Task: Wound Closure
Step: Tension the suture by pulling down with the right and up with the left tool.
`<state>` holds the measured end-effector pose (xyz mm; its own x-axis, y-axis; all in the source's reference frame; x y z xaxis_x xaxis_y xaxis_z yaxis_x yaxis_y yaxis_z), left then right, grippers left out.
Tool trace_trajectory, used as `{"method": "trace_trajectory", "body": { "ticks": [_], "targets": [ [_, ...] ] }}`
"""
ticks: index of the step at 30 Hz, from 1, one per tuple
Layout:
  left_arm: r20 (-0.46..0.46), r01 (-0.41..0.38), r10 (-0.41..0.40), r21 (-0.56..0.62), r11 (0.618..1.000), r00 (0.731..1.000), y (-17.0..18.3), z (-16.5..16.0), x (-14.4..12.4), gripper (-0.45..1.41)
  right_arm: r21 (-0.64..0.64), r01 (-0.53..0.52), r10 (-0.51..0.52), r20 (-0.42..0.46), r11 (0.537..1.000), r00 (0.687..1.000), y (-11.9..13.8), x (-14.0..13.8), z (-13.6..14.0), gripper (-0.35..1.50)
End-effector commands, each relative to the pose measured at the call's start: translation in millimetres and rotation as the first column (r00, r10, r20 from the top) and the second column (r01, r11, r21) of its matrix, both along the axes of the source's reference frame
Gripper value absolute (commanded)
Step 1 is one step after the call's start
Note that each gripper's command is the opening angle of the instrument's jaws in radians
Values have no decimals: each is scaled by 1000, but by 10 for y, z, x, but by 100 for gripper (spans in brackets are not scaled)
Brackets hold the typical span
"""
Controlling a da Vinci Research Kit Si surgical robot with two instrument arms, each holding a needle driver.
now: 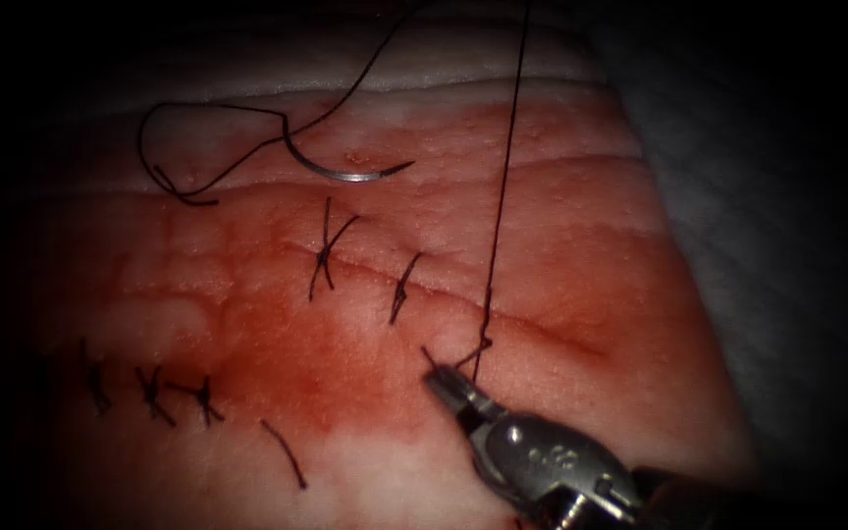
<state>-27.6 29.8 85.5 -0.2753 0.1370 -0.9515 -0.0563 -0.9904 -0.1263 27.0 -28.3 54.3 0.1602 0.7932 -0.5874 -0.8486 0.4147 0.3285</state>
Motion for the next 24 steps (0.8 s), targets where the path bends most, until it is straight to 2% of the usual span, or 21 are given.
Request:
{"method": "trace_trajectory", "body": {
  "ticks": [1, 13, 19, 24],
  "targets": [
    [1, 3, -3, -4, 1000, 1000, 10, 3, -6, -45, -6, -2, 2, -6, 1000, 1000, -2, 8, 4, -35],
    [6, 30, -30, 5, 1000, 1000, 38, 9, -24, -45, -38, -24, 22, -50, 999, 999, 11, 11, -4, -35],
    [-4, 55, -55, 2, 998, 998, 58, 23, -37, -45, -45, -32, 29, -56, 998, 998, 23, 10, -3, -35],
    [-11, 64, -65, -15, 998, 998, 71, 48, -52, -45, -45, -26, 23, -63, 999, 998, 25, 8, -1, -35]
  ]
}}
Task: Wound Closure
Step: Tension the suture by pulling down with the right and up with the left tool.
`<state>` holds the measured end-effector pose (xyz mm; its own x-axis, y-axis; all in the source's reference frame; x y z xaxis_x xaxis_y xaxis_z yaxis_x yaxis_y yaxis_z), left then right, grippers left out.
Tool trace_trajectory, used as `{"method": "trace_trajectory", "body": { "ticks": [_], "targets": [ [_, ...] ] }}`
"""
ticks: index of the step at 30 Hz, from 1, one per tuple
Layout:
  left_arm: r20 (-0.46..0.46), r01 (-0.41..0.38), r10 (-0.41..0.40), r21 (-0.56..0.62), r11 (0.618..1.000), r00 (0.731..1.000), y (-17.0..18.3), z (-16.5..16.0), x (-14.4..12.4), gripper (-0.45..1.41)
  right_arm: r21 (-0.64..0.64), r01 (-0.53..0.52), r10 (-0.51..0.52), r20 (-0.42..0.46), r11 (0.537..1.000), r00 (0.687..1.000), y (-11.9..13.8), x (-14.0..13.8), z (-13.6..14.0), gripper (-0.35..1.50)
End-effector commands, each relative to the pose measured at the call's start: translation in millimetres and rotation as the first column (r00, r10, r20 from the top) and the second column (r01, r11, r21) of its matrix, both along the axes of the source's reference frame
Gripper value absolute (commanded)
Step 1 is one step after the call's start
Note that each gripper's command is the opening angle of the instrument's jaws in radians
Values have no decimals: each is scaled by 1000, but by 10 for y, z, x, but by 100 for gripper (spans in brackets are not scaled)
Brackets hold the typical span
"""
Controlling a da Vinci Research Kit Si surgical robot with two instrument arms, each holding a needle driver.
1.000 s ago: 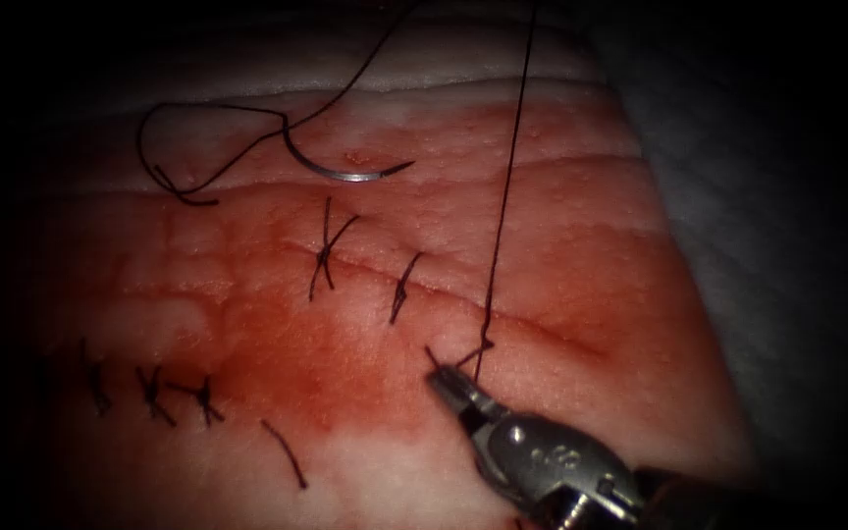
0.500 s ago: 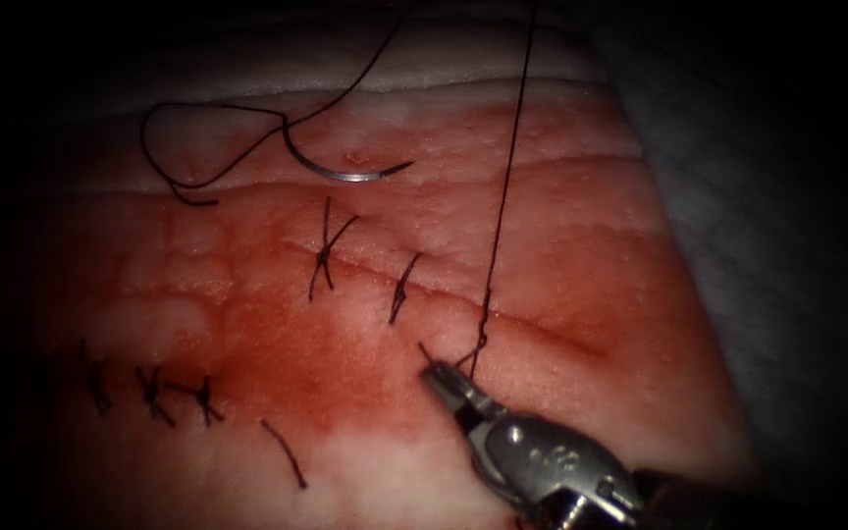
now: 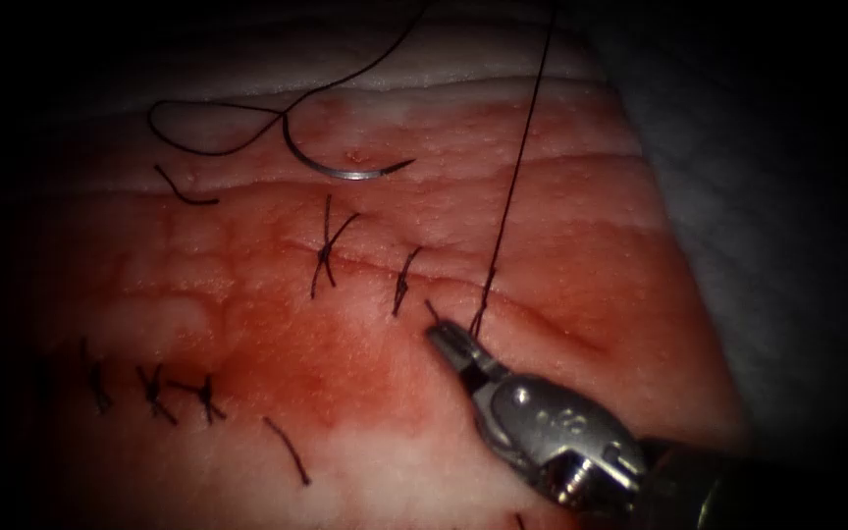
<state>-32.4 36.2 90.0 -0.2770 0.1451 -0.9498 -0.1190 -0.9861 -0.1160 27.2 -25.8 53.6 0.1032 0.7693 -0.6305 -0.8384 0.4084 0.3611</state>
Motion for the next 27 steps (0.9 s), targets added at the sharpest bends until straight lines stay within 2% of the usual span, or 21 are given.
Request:
{"method": "trace_trajectory", "body": {
  "ticks": [1, 12, 14, 19, 23, 25, 27],
  "targets": [
    [-1, 3, -3, -3, 1000, 1000, 7, 8, -6, -45, -4, 7, -7, -2, 1000, 1000, 0, 7, 7, -35],
    [-36, 5, -3, 58, 998, 999, -22, 85, 2, -45, 74, -9, 10, -21, 997, 1000, -14, 10, 17, -35],
    [-39, 5, -2, 62, 998, 999, -26, 91, 3, -45, 82, -9, 10, -20, 997, 1000, -15, 10, 18, -35],
    [-56, -4, 8, 84, 996, 998, -45, 118, 13, -45, 131, 17, -15, -13, 991, 1000, -32, 16, 33, -35],
    [-44, -3, 7, 85, 996, 999, -41, 119, 19, -45, 132, 31, -29, -23, 991, 999, -39, 21, 32, -35],
    [-34, -7, 10, 93, 996, 999, -42, 110, 22, -45, 96, 11, -5, -63, 995, 998, -33, 17, 27, -35],
    [-15, -12, 14, 99, 995, 1000, -46, 99, 24, -45, 106, 8, -1, -65, 994, 998, -30, 14, 25, -35]
  ]
}}
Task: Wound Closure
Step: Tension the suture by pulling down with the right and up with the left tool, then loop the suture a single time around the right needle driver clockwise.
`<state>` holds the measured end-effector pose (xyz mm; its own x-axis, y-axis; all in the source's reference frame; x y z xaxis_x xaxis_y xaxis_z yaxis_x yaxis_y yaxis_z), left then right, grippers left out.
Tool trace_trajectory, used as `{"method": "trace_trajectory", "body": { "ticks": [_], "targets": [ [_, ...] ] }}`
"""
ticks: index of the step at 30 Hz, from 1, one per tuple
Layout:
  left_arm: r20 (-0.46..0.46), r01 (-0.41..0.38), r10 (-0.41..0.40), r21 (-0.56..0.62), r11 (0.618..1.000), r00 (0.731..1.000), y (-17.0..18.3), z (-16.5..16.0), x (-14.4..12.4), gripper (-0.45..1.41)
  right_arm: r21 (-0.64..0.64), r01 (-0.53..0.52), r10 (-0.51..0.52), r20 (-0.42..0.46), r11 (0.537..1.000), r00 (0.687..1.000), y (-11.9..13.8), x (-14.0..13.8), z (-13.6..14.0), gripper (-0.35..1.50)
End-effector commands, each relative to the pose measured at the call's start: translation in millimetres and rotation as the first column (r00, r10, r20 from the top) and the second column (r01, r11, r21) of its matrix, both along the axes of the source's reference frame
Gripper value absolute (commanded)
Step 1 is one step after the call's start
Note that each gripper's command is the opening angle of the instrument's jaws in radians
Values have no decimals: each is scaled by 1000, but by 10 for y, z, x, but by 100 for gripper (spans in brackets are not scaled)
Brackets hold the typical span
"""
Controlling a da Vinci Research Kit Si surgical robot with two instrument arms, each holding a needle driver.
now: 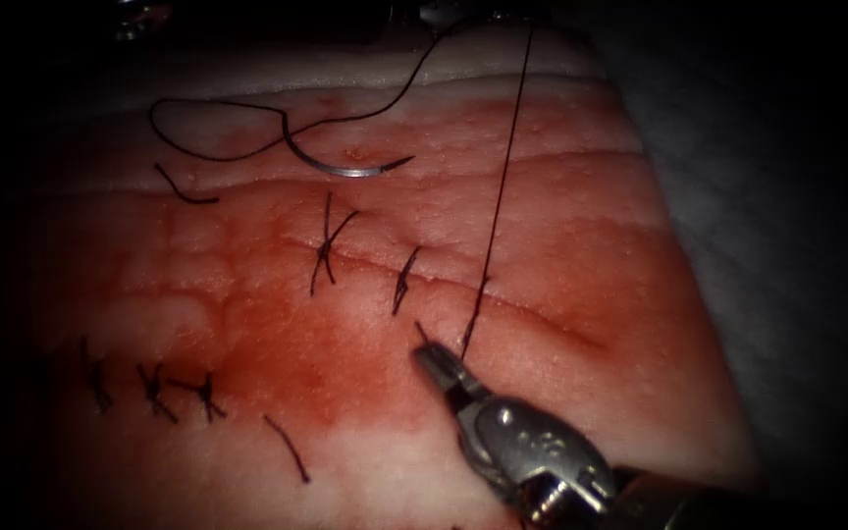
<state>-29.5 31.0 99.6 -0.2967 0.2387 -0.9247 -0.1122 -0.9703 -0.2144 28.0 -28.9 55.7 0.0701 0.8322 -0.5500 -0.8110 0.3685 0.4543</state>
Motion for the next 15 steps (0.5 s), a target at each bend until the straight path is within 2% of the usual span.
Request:
{"method": "trace_trajectory", "body": {
  "ticks": [1, 2, 3, 4, 5, 7, 11, 15],
  "targets": [
    [15, -8, 8, 4, 1000, 1000, 3, -8, -3, -45, -18, -13, 13, -11, 1000, 1000, 3, 6, 4, -35],
    [35, -12, 11, 13, 1000, 999, -1, -23, 0, -45, -88, 15, -17, -22, 996, 1000, 5, 7, 4, 47],
    [45, -14, 13, 24, 1000, 999, -4, -31, 3, -45, -124, 26, -29, -22, 992, 999, 6, 7, 3, 74],
    [53, -23, 22, 19, 1000, 998, -6, -40, 5, -45, -165, 37, -40, -17, 986, 999, 7, 6, 2, 115],
    [62, -29, 28, 20, 999, 998, -9, -49, 8, -45, -211, 57, -60, -5, 976, 998, 9, 5, 2, 128],
    [86, -46, 44, 26, 999, 995, -16, -73, 15, -45, -260, 73, -82, -25, 963, 996, 13, 0, -2, 135],
    [117, -68, 66, 16, 998, 991, -31, -122, 28, -45, -273, 125, -159, -106, 954, 981, 30, -18, -13, 110],
    [137, -95, 93, 7, 995, 986, -48, -173, 37, -45, -269, 153, -192, -127, 951, 973, 53, -33, -19, 103]
  ]
}}
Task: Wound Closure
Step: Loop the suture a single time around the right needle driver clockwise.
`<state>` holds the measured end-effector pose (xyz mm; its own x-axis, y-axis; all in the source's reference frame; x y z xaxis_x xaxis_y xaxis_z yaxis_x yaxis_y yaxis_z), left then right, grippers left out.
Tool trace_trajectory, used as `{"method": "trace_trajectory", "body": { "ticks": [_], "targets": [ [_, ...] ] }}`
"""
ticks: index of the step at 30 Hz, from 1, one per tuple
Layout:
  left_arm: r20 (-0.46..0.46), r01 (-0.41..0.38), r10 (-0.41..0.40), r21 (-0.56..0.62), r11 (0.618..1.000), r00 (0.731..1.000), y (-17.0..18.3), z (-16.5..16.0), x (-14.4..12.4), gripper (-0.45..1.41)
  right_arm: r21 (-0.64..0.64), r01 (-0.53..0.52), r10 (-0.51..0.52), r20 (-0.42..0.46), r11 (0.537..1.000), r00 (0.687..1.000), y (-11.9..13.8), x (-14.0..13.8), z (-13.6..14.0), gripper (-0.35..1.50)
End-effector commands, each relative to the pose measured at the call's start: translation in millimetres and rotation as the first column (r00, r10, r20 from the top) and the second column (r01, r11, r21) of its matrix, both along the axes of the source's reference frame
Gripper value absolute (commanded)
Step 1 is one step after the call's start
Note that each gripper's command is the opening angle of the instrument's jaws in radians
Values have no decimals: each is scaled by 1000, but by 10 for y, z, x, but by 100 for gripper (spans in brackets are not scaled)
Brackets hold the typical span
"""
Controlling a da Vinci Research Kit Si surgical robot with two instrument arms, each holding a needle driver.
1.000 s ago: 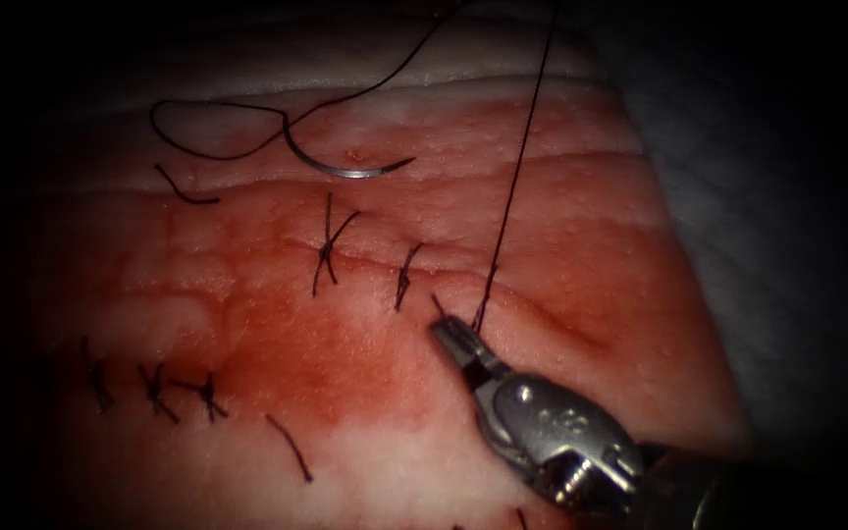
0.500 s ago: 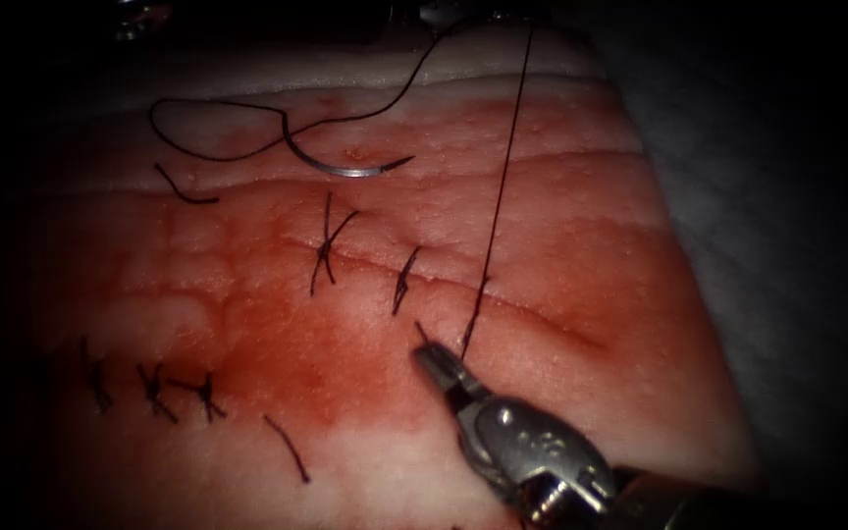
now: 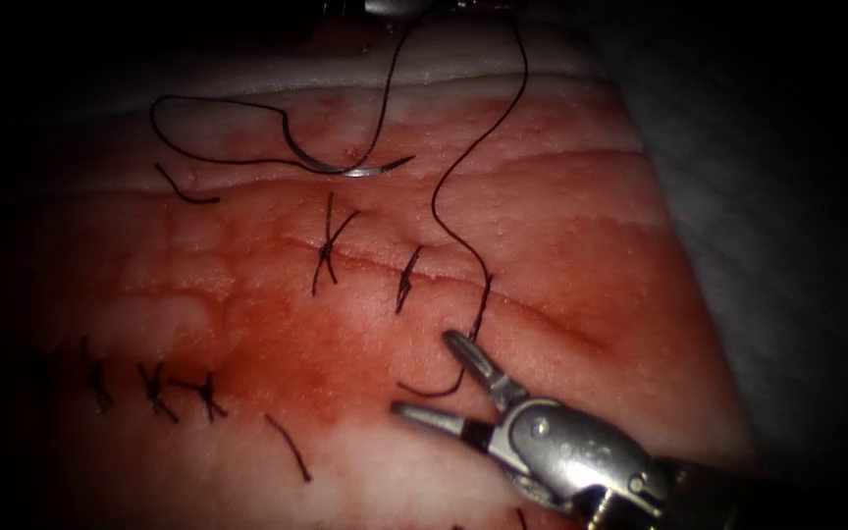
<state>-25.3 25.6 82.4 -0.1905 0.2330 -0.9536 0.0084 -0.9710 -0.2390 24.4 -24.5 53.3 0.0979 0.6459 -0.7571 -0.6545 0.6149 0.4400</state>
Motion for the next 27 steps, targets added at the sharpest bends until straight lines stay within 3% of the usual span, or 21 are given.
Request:
{"method": "trace_trajectory", "body": {
  "ticks": [1, 4, 6, 8, 10, 13, 20, 22, 27],
  "targets": [
    [9, -8, 8, -5, 1000, 1000, -3, -20, -4, -45, 2, 13, -13, -6, 1000, 1000, 21, -2, 6, 93],
    [19, -20, 21, -16, 1000, 1000, -17, -50, -4, -45, 8, 16, -16, -7, 1000, 1000, 43, -9, 18, 73],
    [26, -30, 30, -22, 999, 999, -27, -69, -3, -45, 5, 21, -21, -15, 1000, 1000, 51, -11, 27, 76],
    [20, -39, 40, -24, 999, 999, -38, -94, 3, -45, 2, 43, -43, -32, 999, 999, 57, -16, 38, 66],
    [8, -63, 63, -26, 998, 998, -47, -110, 8, -45, 3, 60, -60, -41, 998, 997, 58, -18, 41, 34],
    [-25, -123, 122, -16, 992, 992, -68, -138, 18, -45, 2, 73, -73, -55, 997, 996, 61, -19, 43, 16],
    [-40, -167, 166, -28, 986, 985, -124, -194, 36, -45, 36, 90, -89, -27, 995, 996, 80, -10, 57, 4],
    [-45, -174, 173, -35, 984, 984, -137, -206, 41, -45, 36, 85, -84, -24, 996, 996, 88, -8, 64, -33],
    [-53, -184, 182, -46, 982, 982, -164, -229, 50, -45, 74, 21, -15, -81, 997, 997, 107, 1, 83, -35]
  ]
}}
